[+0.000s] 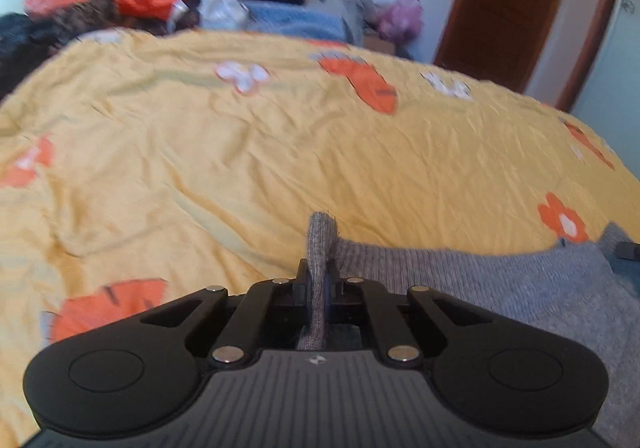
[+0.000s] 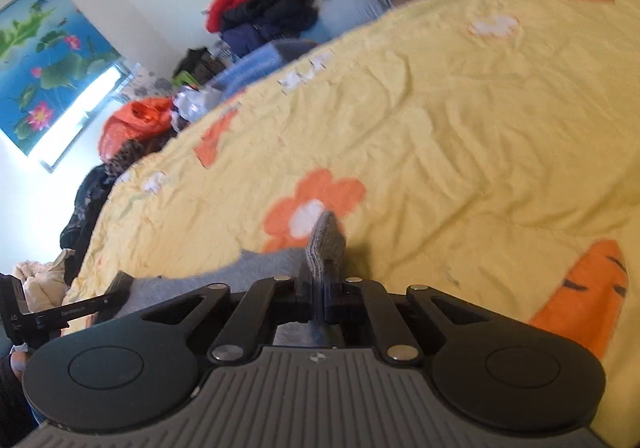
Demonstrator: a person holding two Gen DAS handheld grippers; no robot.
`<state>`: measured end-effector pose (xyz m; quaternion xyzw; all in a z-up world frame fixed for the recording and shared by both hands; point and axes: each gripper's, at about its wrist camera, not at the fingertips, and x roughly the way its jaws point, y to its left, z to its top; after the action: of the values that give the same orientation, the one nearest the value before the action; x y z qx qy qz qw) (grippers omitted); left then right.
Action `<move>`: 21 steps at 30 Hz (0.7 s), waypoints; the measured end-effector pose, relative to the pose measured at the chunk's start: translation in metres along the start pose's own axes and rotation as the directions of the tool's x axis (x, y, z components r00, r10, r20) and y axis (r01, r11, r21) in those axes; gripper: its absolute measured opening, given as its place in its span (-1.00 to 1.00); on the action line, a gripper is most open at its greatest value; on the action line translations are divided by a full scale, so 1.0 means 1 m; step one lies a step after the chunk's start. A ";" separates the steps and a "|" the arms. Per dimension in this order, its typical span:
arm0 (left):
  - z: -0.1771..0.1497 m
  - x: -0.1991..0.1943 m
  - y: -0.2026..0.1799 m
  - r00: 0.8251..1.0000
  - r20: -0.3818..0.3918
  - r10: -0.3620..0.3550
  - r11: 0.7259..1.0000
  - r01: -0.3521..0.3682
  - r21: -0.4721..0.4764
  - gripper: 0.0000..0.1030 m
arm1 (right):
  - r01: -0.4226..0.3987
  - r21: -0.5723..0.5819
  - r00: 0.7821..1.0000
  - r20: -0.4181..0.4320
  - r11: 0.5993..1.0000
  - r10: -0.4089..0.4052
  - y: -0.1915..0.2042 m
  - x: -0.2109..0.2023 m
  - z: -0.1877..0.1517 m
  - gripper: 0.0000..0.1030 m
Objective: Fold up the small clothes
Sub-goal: 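Open both grippers and lift them off the folded sweater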
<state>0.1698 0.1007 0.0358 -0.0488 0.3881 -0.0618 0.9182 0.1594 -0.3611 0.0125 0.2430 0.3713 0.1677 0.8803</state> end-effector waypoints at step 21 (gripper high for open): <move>-0.021 -0.056 -0.069 0.985 0.171 -0.021 0.997 0.008 0.078 0.19 | 0.108 -0.238 0.989 0.128 0.965 -0.079 0.078 -0.005 -0.016 0.32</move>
<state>0.1103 0.0404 0.0703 -0.0215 0.3045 -0.0788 0.9490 0.1350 -0.2946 0.0485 0.1243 0.3065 0.1561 0.9307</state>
